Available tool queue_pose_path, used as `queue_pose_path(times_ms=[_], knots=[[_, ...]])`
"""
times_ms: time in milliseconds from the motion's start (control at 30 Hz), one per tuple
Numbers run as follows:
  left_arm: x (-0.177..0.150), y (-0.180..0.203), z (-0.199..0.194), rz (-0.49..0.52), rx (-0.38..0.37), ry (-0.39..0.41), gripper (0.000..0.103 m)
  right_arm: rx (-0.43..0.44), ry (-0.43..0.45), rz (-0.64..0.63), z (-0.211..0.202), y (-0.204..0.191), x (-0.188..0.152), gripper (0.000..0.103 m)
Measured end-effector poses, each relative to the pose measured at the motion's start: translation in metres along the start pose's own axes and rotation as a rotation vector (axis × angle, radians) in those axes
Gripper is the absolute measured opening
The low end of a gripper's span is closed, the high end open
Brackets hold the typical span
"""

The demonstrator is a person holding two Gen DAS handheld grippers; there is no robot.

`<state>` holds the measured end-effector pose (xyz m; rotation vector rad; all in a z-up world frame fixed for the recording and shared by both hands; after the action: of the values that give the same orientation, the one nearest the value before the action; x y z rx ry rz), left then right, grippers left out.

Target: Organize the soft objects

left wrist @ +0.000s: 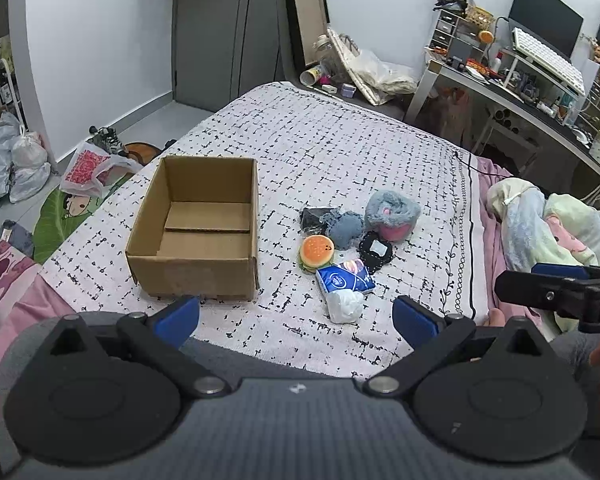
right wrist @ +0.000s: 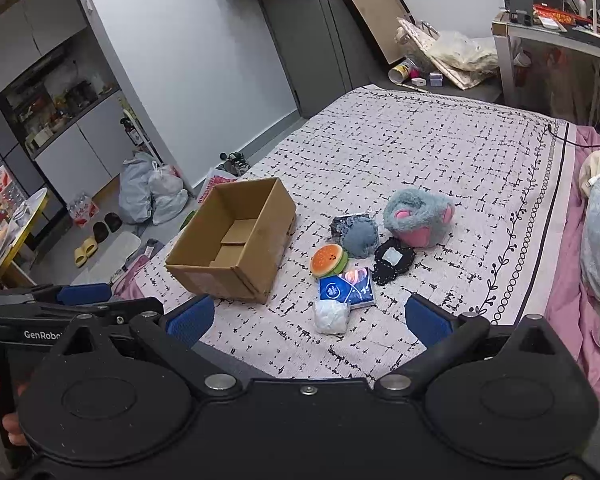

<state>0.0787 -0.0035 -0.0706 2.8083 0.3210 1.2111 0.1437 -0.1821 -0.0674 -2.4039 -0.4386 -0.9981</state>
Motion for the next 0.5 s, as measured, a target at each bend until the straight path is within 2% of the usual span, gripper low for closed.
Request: queue_pose_path(times_ms=[200, 500], knots=[[-0.003, -0.002, 0.02, -0.046, 0.009, -0.011, 0.101, -0.009, -0.007, 0.044, 0.016, 0.011, 0.004, 0.103], [-0.006, 0.006, 0.055, -0.077, 0.005, -0.03, 0.1, 0.02, -0.02, 0.2, 0.049, 0.029, 0.003, 0.101]])
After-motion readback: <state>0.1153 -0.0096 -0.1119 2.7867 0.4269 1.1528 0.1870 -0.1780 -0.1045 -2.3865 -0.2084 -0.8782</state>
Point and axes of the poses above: each gripper's, at about its wrist camera, not at the fingertips, and z roughly the way its jaws point, y to its right, x to its top, the point moved 10 cm from there along z, roughly the way its jaws point, and after that the axes turned 4 degrees about y, right-handed, at the moved point
